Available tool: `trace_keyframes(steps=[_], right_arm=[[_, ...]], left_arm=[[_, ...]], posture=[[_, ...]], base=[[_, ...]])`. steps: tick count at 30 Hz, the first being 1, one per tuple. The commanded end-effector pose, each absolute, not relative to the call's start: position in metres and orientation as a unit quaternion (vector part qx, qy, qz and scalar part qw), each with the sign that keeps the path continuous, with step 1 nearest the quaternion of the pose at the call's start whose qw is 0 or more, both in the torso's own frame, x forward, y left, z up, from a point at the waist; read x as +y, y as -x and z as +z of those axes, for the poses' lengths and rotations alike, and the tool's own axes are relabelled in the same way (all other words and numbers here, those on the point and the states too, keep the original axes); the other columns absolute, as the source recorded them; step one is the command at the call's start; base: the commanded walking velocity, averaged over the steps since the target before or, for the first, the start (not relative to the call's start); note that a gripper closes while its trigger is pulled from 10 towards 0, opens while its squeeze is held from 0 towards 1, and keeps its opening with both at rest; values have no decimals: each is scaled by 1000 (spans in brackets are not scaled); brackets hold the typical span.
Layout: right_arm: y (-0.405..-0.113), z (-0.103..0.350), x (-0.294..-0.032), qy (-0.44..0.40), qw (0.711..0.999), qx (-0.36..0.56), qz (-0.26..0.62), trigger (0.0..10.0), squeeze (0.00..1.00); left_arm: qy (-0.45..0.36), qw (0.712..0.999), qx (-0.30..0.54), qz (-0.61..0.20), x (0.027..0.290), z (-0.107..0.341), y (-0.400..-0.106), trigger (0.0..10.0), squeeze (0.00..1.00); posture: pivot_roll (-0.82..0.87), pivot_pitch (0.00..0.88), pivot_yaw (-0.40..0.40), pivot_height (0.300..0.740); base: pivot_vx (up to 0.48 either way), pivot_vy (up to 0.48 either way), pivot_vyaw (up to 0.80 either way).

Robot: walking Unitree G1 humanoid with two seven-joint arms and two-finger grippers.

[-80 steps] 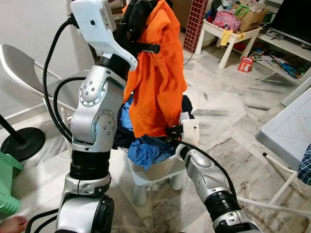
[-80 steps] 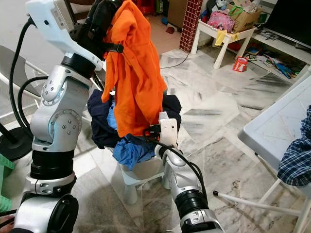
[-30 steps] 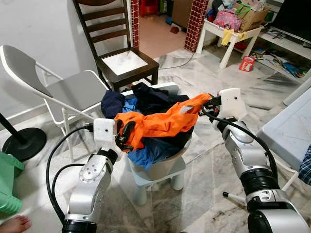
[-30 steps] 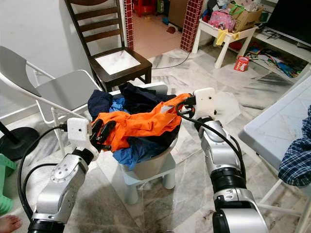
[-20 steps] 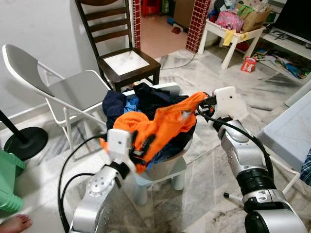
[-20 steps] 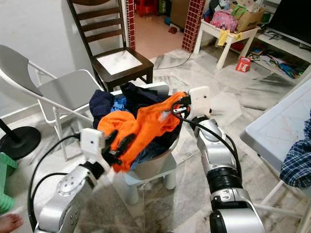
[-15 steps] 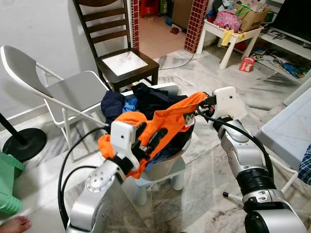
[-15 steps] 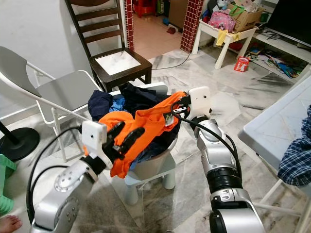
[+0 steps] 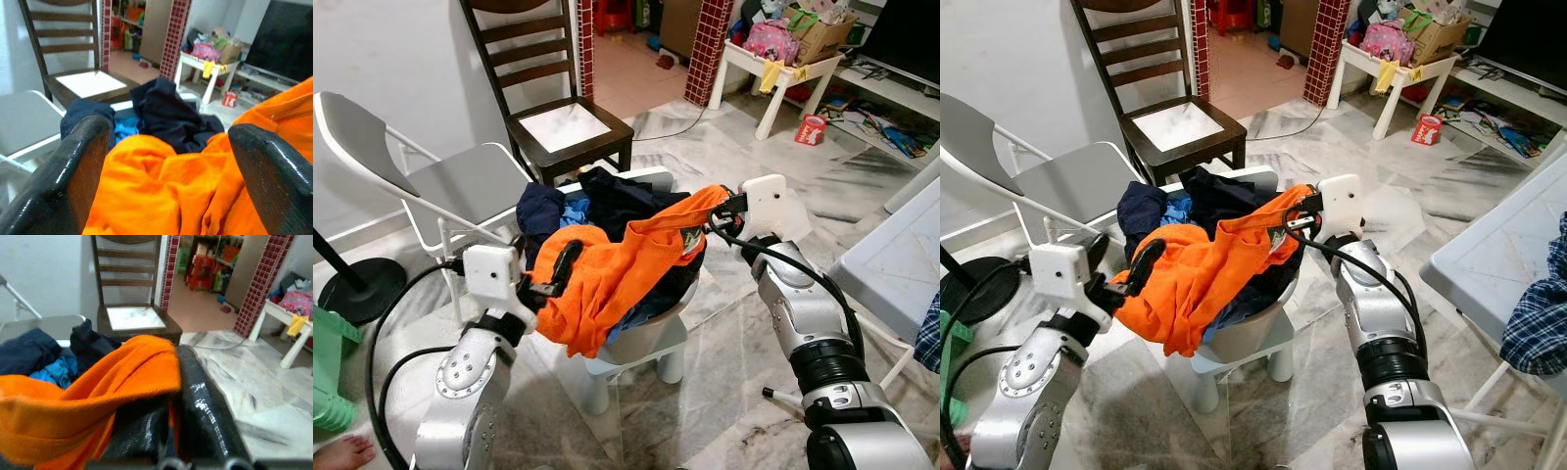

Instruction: Hang hanger

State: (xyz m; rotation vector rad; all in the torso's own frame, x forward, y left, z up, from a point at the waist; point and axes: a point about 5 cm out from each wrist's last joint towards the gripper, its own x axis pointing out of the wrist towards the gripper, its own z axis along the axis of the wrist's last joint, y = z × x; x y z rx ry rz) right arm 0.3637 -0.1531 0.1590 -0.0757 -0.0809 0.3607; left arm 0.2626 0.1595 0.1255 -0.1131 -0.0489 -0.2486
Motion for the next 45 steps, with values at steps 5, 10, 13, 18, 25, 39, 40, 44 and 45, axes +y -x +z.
trace_keyframes(steps=[5, 10, 13, 18, 25, 39, 40, 44, 45], right_arm=[[-357, 182, -155, 38, 958, -79, 272, 0, 0], [-355, 199, -159, 45, 938, -87, 332, 0, 0], [-354, 205, -161, 56, 932, -88, 347, 0, 0], [-347, 205, -157, 66, 916, -79, 388, 0, 0], [-337, 205, -150, 60, 899, -71, 427, 0, 0], [-333, 197, -140, 71, 904, -65, 416, 0, 0], [-333, 197, -140, 71, 904, -65, 416, 0, 0], [-334, 197, -136, 73, 903, -65, 419, 0, 0], [-334, 196, -135, 74, 903, -65, 419, 0, 0]], left_arm=[[39, 989, -4, -144, 167, 113, -265, 10000, 1000], [26, 989, -13, -144, 174, 116, -275, 10000, 1000], [20, 989, -15, -148, 177, 115, -284, 10000, 0], [11, 983, -23, -181, 171, 118, -300, 10000, 0], [18, 966, -33, -255, 149, 127, -314, 10000, 0], [57, 919, -31, -390, 107, 133, -288, 10000, 0], [57, 919, -31, -390, 107, 133, -288, 10000, 0], [35, 914, -38, -403, 108, 136, -272, 10000, 0], [34, 916, -43, -397, 109, 138, -270, 10000, 0]], posture=[[6, 68, -35, 740], [4, 68, -35, 740], [-2, 71, -39, 740], [-8, 75, -40, 740], [-27, 77, -33, 740], [-38, 86, -10, 740], [-38, 86, -10, 740], [-35, 92, -14, 740], [-35, 92, -14, 740]], base=[[0, 0, 0], [0, 0, 0], [0, 0, 0], [0, 0, 0], [0, 0, 0], [0, 0, 0], [0, 0, 0], [0, 0, 0], [0, 0, 0]])
